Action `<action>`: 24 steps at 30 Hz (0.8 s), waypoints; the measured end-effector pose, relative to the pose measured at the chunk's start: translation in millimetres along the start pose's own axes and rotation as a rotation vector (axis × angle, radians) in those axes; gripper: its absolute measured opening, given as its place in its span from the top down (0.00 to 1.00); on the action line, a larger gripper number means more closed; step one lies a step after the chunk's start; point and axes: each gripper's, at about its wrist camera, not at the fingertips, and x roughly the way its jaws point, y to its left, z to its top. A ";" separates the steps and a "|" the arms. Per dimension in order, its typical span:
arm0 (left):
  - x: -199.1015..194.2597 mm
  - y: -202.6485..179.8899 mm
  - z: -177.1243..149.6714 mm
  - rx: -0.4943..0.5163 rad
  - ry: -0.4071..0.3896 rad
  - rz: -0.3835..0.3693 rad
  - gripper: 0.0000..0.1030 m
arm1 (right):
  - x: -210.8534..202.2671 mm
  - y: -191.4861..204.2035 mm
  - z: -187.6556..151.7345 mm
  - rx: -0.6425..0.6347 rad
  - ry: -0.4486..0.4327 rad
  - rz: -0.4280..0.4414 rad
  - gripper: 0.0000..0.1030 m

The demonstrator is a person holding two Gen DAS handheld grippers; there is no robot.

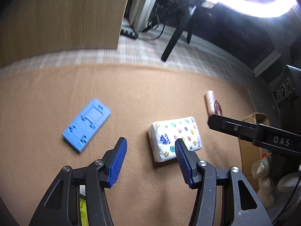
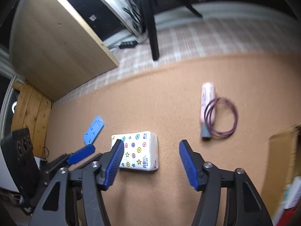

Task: Organize objects
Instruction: 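Close the right gripper on the tissue pack while the left gripper also grips it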

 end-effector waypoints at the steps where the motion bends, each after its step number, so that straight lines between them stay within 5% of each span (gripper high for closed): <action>1: 3.9 1.3 -1.7 -0.007 0.007 -0.005 0.46 | 4.3 -2.8 -0.4 0.014 0.011 0.011 0.50; 11: 19.3 -1.1 -8.3 -0.002 0.028 -0.065 0.60 | 26.6 -6.2 -10.6 0.048 0.062 0.103 0.71; 24: 10.1 -19.2 -31.2 0.021 0.039 -0.087 0.63 | 18.0 2.8 -31.3 -0.007 0.078 0.094 0.72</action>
